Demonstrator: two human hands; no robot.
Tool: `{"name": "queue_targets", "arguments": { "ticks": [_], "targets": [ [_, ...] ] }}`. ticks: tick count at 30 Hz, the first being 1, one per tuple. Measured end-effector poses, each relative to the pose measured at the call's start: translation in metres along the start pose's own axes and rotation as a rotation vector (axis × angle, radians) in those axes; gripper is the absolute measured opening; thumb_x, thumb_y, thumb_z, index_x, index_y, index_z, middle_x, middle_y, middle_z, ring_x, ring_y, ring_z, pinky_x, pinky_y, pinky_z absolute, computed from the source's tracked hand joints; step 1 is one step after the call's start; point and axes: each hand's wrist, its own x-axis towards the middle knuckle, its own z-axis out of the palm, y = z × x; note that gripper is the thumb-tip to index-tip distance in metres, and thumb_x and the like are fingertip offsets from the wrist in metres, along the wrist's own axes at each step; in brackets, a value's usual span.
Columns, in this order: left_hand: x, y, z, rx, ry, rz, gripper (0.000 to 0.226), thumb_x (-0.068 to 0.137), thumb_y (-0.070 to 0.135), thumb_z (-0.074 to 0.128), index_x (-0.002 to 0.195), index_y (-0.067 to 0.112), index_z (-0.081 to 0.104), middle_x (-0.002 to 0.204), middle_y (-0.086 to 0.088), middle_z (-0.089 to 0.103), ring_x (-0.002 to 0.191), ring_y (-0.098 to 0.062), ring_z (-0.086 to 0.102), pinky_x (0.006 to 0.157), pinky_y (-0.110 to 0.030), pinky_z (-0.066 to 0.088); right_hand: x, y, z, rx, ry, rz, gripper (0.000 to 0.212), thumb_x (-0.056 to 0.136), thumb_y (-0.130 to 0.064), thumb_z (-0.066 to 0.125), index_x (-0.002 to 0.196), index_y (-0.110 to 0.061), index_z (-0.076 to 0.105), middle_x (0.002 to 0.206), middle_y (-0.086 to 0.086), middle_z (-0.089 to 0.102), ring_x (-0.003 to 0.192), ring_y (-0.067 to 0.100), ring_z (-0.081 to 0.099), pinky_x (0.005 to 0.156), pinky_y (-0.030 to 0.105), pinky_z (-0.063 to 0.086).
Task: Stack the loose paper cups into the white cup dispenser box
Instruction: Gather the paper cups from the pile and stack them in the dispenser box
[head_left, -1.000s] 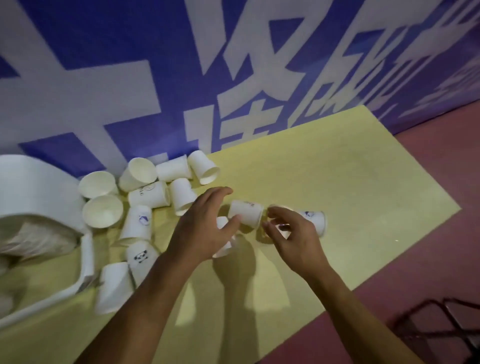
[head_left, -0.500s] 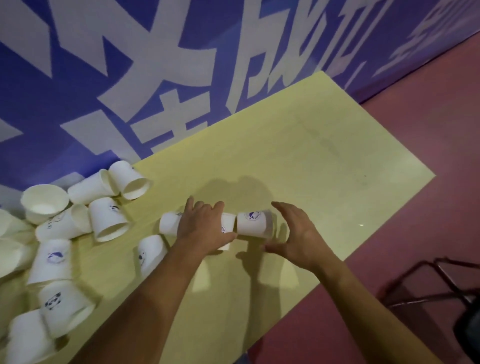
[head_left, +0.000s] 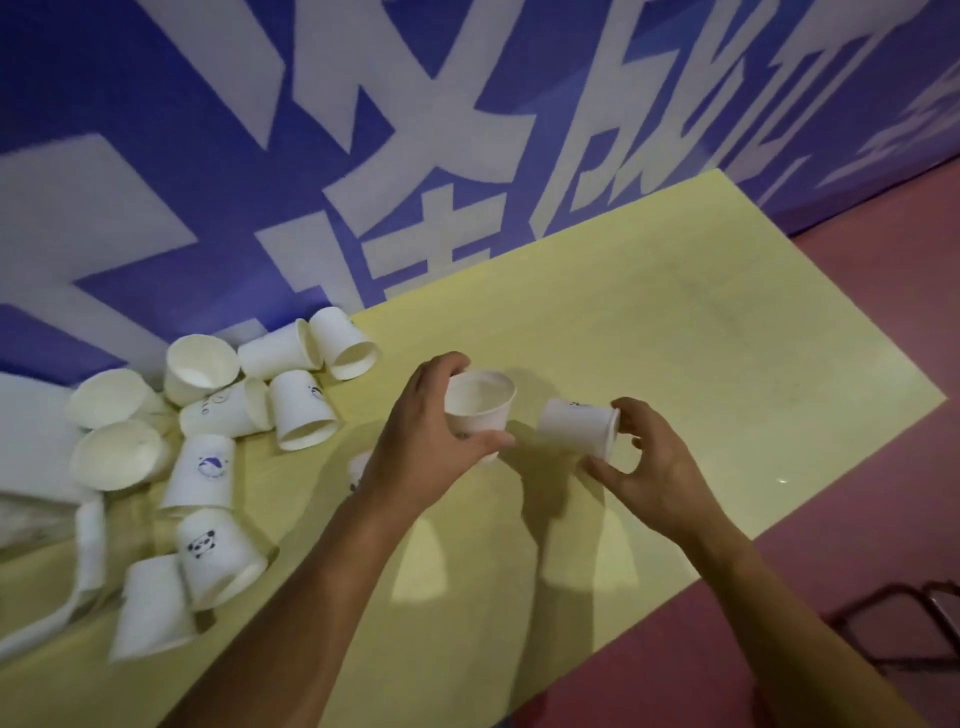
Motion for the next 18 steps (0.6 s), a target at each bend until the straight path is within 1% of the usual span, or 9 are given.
{"name": "queue_targets", "arguments": {
  "ticks": [2,4,6,7,8,10,14,16,18],
  "targets": [
    [-0.019,-0.004,-0.030,-0.075,0.087,-0.021,0.081,0.072,0.042,0.092,0.141,0.027,0.051,0.134,0.020,0.053,0.117,0.005,0.045,0.088,0.001,0.033,0.001,-0.027,-0.008,0.053,0.012,-0.005,0.080,0.078,-0.033,0.089,0.146,-0.018,0.048,0.134,-0.007,0.055,0.103,0.004,0.060,0.083,0.008,0.045],
    [-0.041,-0.016,-0.061,-0.129,0.181,-0.035,0.069,0.079,0.040,0.086,0.139,0.032,0.052,0.133,0.022,0.054,0.120,0.002,0.049,0.092,-0.006,0.037,0.001,-0.063,-0.008,0.089,0.015,-0.044,0.082,0.079,-0.034,0.089,0.148,-0.021,0.047,0.133,-0.011,0.053,0.101,0.000,0.061,0.078,0.008,0.047],
    [-0.068,-0.033,-0.094,-0.129,0.265,-0.051,0.058,0.088,0.042,0.077,0.138,0.039,0.047,0.138,0.021,0.051,0.121,0.006,0.046,0.096,-0.016,0.039,-0.001,-0.107,0.002,0.121,0.012,-0.119,0.082,0.078,-0.037,0.089,0.148,-0.023,0.049,0.131,-0.012,0.054,0.102,-0.003,0.061,0.075,0.008,0.050],
    [-0.083,-0.043,-0.111,-0.125,0.301,-0.052,0.055,0.091,0.047,0.072,0.139,0.039,0.046,0.141,0.019,0.050,0.122,0.010,0.045,0.097,-0.014,0.039,-0.003,-0.129,0.011,0.130,0.005,-0.163,0.081,0.077,-0.039,0.089,0.146,-0.022,0.051,0.129,-0.012,0.055,0.102,-0.004,0.060,0.074,0.008,0.050],
    [-0.099,-0.054,-0.128,-0.119,0.338,-0.047,0.055,0.092,0.052,0.066,0.141,0.036,0.046,0.142,0.017,0.050,0.124,0.012,0.044,0.098,-0.009,0.037,-0.006,-0.152,0.021,0.137,-0.007,-0.207,0.080,0.076,-0.041,0.088,0.144,-0.022,0.053,0.127,-0.011,0.057,0.102,-0.004,0.060,0.074,0.009,0.050],
    [-0.134,-0.078,-0.163,-0.100,0.396,-0.039,0.057,0.094,0.055,0.059,0.143,0.029,0.046,0.141,0.014,0.052,0.129,0.010,0.045,0.098,-0.003,0.034,-0.016,-0.200,0.047,0.153,-0.036,-0.280,0.078,0.074,-0.045,0.088,0.141,-0.021,0.056,0.124,-0.012,0.058,0.100,-0.001,0.060,0.073,0.012,0.051],
    [-0.205,-0.121,-0.228,-0.102,0.444,-0.053,0.050,0.098,0.049,0.055,0.143,0.029,0.045,0.141,0.012,0.053,0.131,0.005,0.048,0.101,-0.007,0.035,-0.047,-0.291,0.106,0.240,-0.092,-0.355,0.081,0.064,-0.057,0.082,0.135,-0.024,0.061,0.122,-0.013,0.062,0.098,0.006,0.061,0.071,0.020,0.053],
    [-0.236,-0.145,-0.256,-0.112,0.454,-0.070,0.048,0.100,0.047,0.054,0.143,0.027,0.046,0.143,0.010,0.053,0.135,-0.002,0.049,0.103,-0.010,0.036,-0.065,-0.329,0.135,0.254,-0.135,-0.398,0.081,0.062,-0.063,0.079,0.132,-0.027,0.061,0.120,-0.015,0.062,0.097,0.004,0.061,0.069,0.019,0.052],
    [-0.259,-0.167,-0.280,-0.122,0.475,-0.091,0.051,0.099,0.048,0.055,0.143,0.025,0.046,0.143,0.009,0.054,0.135,-0.007,0.050,0.103,-0.012,0.039,-0.081,-0.360,0.161,0.236,-0.165,-0.444,0.078,0.064,-0.064,0.077,0.132,-0.030,0.059,0.119,-0.022,0.058,0.099,0.000,0.059,0.069,0.016,0.052]
  ]
}}
